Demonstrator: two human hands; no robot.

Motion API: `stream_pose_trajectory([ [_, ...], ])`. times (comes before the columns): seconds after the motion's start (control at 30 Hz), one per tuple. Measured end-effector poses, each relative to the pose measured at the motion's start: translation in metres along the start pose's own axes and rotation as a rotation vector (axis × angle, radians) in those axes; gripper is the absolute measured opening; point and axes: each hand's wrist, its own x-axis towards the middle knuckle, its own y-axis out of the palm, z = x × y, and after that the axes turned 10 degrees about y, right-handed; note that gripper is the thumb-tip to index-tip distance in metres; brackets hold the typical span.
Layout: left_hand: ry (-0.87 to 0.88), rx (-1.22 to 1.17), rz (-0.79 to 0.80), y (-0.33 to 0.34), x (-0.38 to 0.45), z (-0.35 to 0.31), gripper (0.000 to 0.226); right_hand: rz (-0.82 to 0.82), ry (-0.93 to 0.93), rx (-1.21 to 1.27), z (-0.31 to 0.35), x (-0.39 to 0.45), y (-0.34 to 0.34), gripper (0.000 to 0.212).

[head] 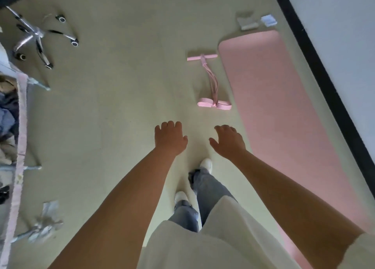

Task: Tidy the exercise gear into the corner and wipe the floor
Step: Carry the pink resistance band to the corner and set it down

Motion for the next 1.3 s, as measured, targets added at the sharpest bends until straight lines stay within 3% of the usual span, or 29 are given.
stream_pose_trajectory([
  [0.33,0.186,0.143,0.076,-0.125,0.261,0.009,0.043,0.011,0.185,0.159,0.009,0.230,-0.123,0.051],
  [0.67,0.402,0.290,0.123,-0.245,0.464,0.022,0.044,0.013,0.426,0.276,0.012,0.386,-0.243,0.047],
  [0.97,0.788,0.600,0.118,-0.336,0.663,0.029,0.042,0.025,0.908,0.600,0.040,0.500,-0.274,0.045],
  [1.13,0.864,0.730,0.219,-0.321,0.719,0.025,0.041,0.056,1.018,0.763,0.058,0.537,-0.256,0.045],
  [1.3,0.935,0.784,0.314,-0.247,0.753,0.020,0.042,0.101,1.096,0.854,0.055,0.575,-0.189,0.042],
])
